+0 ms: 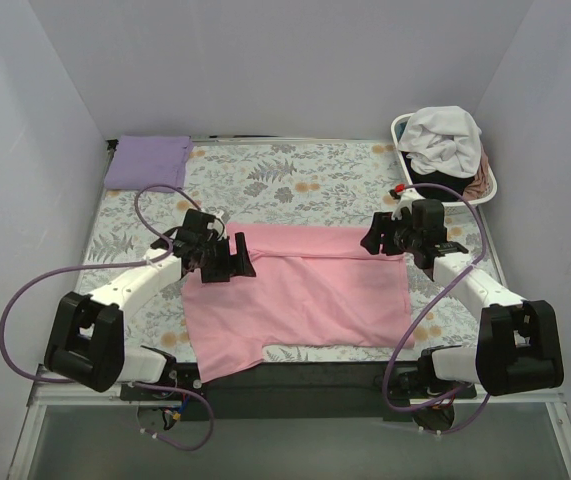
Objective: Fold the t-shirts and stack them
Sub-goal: Fold the tshirt
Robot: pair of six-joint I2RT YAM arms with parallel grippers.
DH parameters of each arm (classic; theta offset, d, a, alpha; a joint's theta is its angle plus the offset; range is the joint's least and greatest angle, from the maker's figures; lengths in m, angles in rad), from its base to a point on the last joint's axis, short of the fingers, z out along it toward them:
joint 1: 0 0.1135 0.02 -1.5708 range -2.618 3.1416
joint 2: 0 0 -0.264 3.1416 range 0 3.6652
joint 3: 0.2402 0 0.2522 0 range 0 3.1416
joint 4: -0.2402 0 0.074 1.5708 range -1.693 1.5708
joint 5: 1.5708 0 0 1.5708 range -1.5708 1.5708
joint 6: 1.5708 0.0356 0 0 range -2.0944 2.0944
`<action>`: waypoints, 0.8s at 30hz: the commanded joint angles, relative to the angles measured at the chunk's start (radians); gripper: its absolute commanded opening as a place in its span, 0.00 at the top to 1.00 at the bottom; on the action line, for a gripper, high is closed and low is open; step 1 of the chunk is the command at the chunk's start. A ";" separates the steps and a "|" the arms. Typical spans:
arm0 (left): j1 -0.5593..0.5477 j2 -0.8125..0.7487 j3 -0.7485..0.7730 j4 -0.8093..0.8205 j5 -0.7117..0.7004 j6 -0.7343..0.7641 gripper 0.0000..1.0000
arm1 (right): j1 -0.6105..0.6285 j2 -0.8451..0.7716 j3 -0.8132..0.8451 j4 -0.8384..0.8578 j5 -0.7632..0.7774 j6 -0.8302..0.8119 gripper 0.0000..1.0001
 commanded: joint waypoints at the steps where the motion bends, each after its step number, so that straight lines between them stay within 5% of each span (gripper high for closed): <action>1: 0.003 -0.054 -0.044 -0.025 0.011 -0.055 0.21 | 0.003 -0.003 0.020 0.036 0.066 0.002 0.35; 6: 0.019 -0.057 0.035 0.059 -0.177 -0.098 0.26 | -0.004 0.035 0.070 0.037 0.090 0.021 0.38; 17: 0.016 0.300 0.226 0.199 -0.061 -0.090 0.19 | -0.005 0.026 0.037 0.053 0.034 0.014 0.39; 24: -0.037 0.263 0.154 0.232 0.019 -0.152 0.19 | -0.005 0.022 0.018 0.054 0.037 0.007 0.39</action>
